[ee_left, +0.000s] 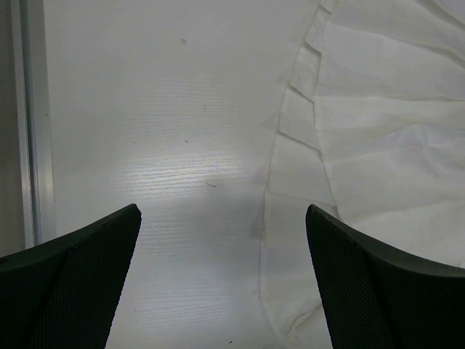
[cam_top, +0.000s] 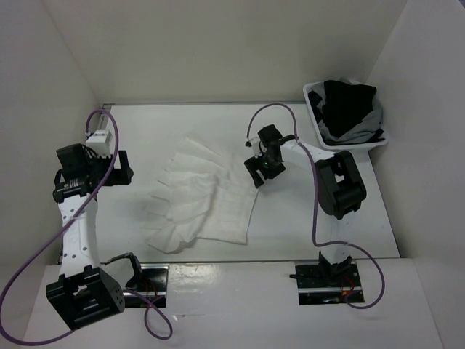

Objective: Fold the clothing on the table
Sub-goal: Flatten the skirt out

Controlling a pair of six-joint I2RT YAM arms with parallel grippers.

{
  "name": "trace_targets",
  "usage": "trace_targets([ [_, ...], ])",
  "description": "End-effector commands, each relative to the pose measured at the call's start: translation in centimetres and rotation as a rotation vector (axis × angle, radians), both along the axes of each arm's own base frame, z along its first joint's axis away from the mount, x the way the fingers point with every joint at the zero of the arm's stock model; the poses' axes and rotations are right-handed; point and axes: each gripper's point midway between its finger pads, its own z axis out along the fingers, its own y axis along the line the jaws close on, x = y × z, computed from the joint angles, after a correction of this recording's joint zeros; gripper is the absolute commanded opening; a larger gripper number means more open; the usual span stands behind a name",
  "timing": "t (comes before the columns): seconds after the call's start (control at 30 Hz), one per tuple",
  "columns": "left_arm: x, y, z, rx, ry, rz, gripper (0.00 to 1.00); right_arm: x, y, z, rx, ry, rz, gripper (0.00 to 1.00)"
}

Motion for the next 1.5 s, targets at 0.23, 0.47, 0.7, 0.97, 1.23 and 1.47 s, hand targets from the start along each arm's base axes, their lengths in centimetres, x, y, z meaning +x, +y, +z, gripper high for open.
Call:
trace_targets([
  [0.23,0.0,0.3,0.7,0.025,-0.031,-0.014,1.0,2.0,3.2,-1.4,-0.039,-0.064,0.045,0.7],
  [0.47,0.0,0.3,0.7,0.025,-0.031,-0.013,1.0,5.2,2.4,-2.1,-0.196,-0.164,0.043,0.0],
  [0.7,-0.1,0.5,0.3,0.017,-0.014,-0.004,1.0,13.5,2.8,3.6,-0.32,-0.459,0.026,0.0],
  [0.97,-0.2,-0.6,0.0,-0.007,-0.008,-0.074,1.0,18.6,8.9,14.8,-0.183,-0.806,-0.151,0.73],
  [1.23,2.3,-4.6,2.5,0.056,-0.004,-0.254,1.0,10.3,8.8,14.1,-0.028,-0.479,-0.072,0.98],
  [1.47,8.3,-11.6,1.3,0.229,0.065,-0.451,1.0,-1.1,3.0,10.3,-0.069,-0.297,0.02,0.98],
])
